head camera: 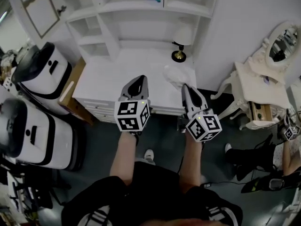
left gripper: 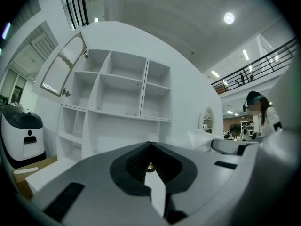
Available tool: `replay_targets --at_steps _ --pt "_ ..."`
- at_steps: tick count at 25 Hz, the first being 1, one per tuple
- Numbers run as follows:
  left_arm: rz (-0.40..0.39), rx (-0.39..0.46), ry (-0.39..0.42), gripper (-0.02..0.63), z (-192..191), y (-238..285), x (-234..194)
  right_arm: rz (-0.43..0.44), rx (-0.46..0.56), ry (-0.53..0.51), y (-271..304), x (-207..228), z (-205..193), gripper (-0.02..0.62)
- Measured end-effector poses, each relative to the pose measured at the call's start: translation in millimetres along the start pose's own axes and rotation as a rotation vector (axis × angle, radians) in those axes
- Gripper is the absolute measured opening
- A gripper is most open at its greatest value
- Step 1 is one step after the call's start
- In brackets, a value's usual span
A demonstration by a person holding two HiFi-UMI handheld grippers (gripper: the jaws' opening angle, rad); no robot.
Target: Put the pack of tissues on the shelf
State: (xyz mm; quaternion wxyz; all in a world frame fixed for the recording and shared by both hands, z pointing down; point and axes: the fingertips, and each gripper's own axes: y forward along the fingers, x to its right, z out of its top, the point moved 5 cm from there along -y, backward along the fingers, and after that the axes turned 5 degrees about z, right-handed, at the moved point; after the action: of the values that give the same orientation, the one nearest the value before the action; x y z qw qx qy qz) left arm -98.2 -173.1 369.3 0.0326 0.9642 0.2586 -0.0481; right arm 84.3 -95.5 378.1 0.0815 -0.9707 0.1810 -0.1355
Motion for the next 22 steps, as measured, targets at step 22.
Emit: replay_targets --at_steps 22 --pt "-0.203 -0.017 -0.116 0.011 -3.5 111.0 -11.7 -0.121 0.001 -0.081 75.7 45.3 17.6 0.021"
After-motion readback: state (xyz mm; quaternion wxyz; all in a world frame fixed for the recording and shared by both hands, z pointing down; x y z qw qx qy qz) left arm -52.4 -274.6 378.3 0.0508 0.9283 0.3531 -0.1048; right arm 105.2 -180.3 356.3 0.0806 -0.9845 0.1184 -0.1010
